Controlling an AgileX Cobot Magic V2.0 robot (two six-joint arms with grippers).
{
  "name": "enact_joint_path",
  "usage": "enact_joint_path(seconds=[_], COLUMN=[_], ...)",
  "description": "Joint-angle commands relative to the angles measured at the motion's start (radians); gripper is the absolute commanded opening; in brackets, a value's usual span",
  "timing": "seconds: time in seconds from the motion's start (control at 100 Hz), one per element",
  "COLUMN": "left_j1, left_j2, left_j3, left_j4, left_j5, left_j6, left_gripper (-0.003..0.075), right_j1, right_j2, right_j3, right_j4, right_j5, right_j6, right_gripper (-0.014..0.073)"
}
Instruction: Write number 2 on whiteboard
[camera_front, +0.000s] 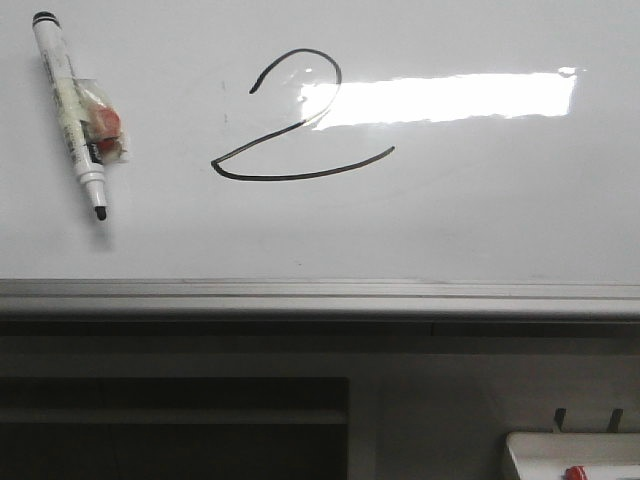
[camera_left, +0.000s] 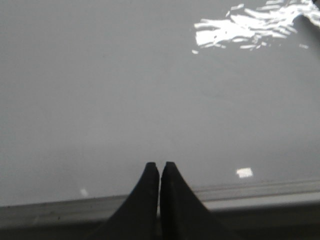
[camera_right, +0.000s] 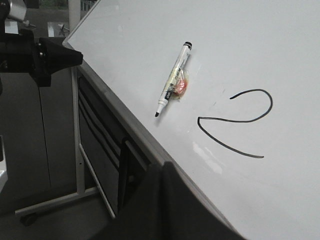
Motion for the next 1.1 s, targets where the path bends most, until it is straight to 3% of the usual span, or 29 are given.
enact_joint_path(seconds=[0.0, 0.17, 1.09], left_j1=[0.008, 0.008, 0.008], left_j2=[-0.027, -0.027, -0.027], left_j3=[0.01, 0.01, 0.01], left_j4=[0.002, 0.078, 0.087], left_j5=[-0.005, 0.083, 0.082], left_j6=[-0.013, -0.013, -0.013], left_gripper=[-0.002, -0.002, -0.002], right_j1=[-0.005, -0.005, -0.005], right_j2=[0.003, 0.003, 0.003], right_j3=[-0.029, -0.029, -0.029], right_j4=[0.0, 0.0, 0.0], right_j5=[-0.082, -0.082, -0.082], right_j6=[0.005, 0.005, 0.005], right_gripper=[-0.0071, -0.0071, -0.0071])
